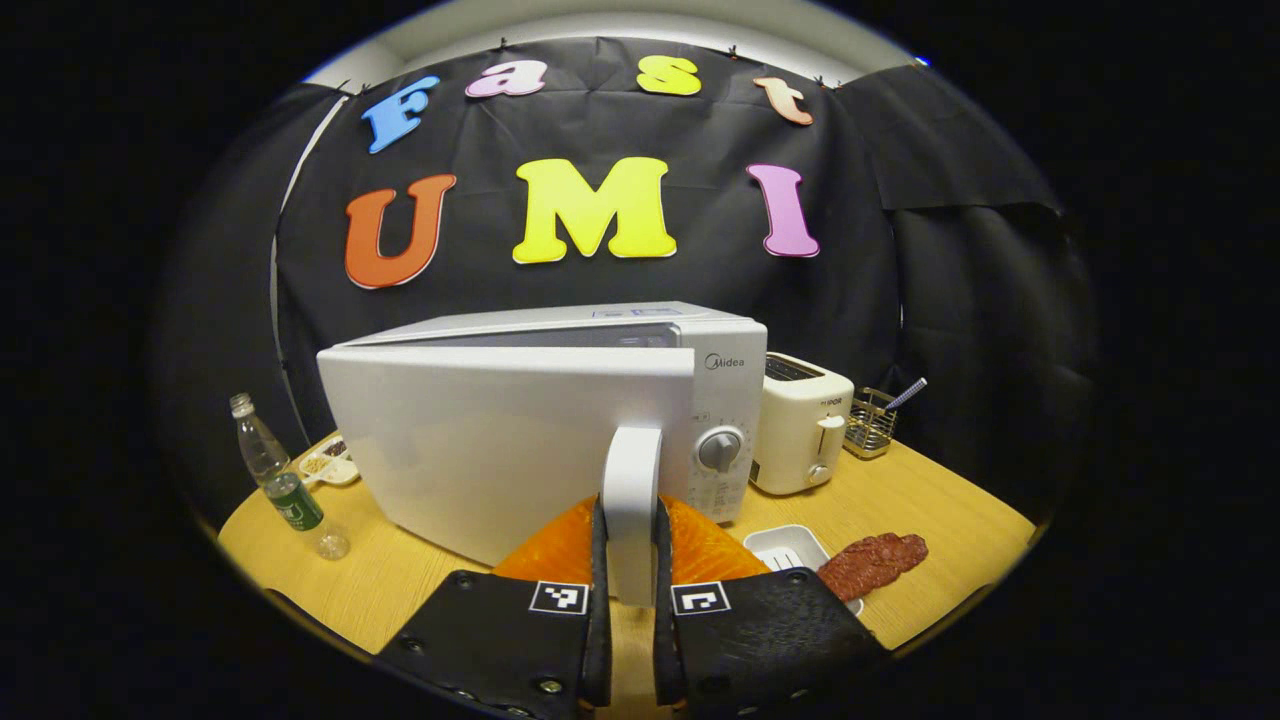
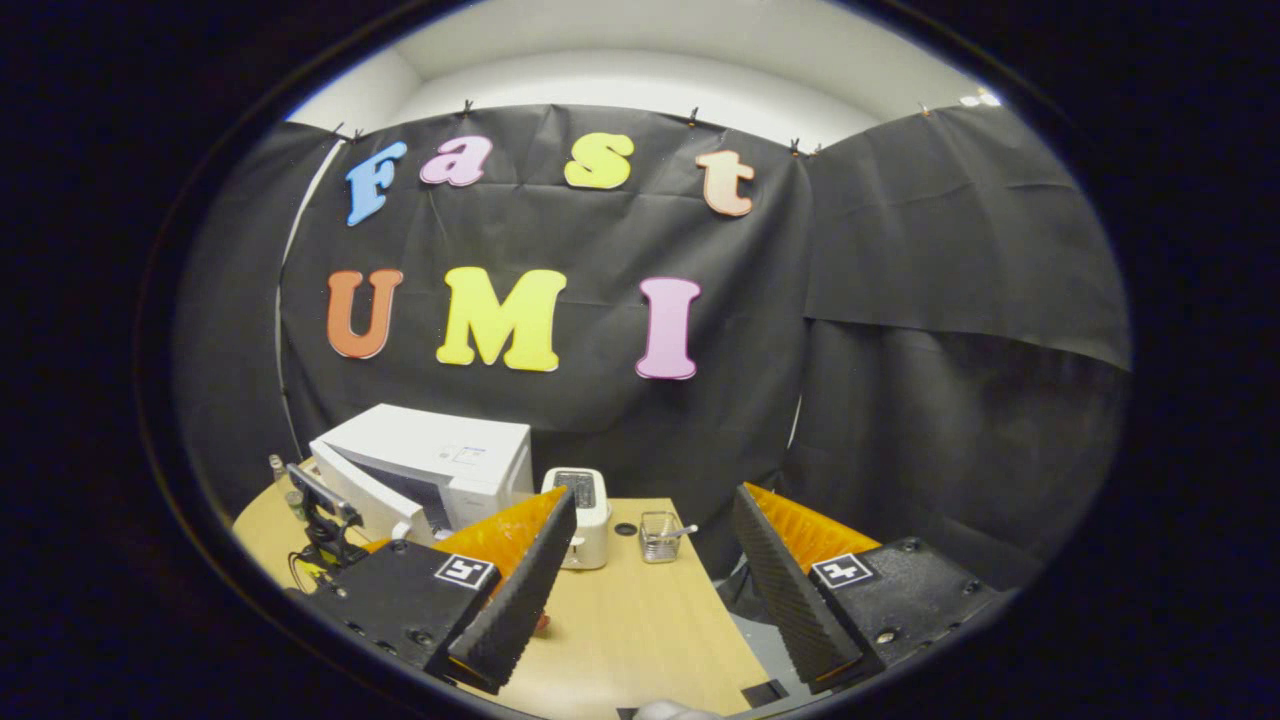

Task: Open the microwave oven with the left hand, put the food in, and close the microwave oven.

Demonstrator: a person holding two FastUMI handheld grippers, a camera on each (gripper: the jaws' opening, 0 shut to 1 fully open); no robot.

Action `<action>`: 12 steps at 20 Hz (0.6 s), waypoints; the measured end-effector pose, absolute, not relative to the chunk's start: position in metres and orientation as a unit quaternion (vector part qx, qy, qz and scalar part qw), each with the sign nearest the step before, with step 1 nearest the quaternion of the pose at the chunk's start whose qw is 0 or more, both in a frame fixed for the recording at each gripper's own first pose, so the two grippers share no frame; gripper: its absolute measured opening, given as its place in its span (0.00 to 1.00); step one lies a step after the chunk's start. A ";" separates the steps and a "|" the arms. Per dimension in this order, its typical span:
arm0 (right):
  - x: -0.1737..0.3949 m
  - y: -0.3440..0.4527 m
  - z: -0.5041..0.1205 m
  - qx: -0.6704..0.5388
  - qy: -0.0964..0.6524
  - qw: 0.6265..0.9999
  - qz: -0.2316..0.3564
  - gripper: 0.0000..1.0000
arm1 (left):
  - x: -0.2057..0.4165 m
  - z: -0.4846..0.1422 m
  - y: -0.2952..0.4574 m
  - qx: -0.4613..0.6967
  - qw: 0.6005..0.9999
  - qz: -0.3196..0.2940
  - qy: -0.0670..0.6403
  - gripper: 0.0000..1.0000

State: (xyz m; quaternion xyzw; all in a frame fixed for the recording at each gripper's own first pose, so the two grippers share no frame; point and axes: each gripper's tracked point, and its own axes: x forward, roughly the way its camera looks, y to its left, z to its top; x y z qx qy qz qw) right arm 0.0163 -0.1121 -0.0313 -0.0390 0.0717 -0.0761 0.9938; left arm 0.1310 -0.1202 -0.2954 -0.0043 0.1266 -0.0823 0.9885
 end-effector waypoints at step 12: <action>0.017 -0.020 -0.067 -0.008 0.098 0.995 0.019 1.00 | 0.024 -0.301 0.009 0.024 0.985 0.013 0.169 0.20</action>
